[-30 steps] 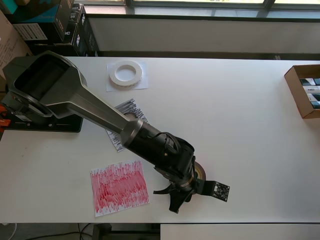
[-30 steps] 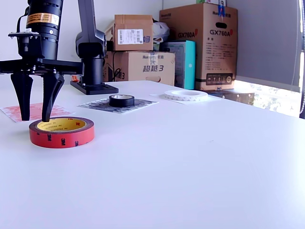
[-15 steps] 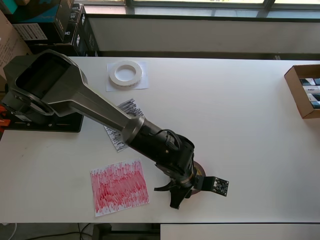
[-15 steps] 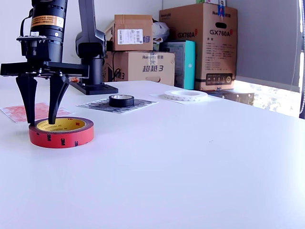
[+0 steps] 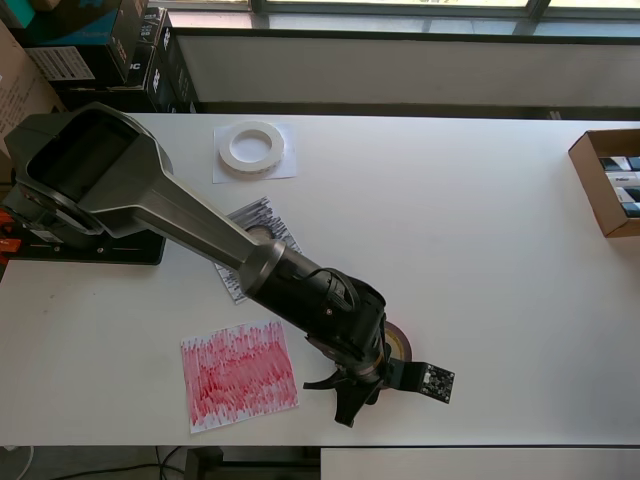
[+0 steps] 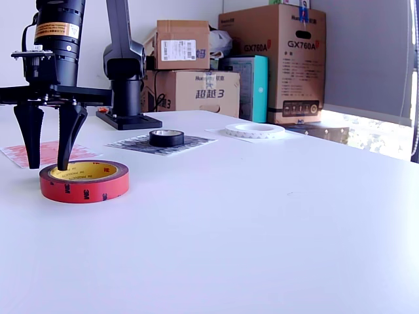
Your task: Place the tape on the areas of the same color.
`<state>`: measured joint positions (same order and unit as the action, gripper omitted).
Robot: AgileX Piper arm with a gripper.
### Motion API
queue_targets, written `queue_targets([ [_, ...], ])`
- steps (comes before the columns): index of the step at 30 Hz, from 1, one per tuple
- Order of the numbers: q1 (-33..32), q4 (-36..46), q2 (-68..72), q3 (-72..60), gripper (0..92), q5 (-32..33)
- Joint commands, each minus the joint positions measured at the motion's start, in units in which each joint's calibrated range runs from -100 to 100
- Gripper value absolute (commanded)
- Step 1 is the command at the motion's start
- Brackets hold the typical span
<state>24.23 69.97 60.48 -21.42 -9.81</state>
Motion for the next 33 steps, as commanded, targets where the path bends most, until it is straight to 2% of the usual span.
queue_targets([
  [1, 0.6, 0.6, -0.1, 0.4, 42.1, -0.2],
  [27, 1.1, 0.6, 1.2, 0.5, 41.8, -0.3],
  [29, 1.0, 0.6, 1.2, 0.5, 37.2, -0.3],
  [30, 1.0, 0.6, 1.2, 0.5, 31.6, -0.2],
  [33, 1.0, 0.5, 1.2, 0.5, 6.8, 0.3],
])
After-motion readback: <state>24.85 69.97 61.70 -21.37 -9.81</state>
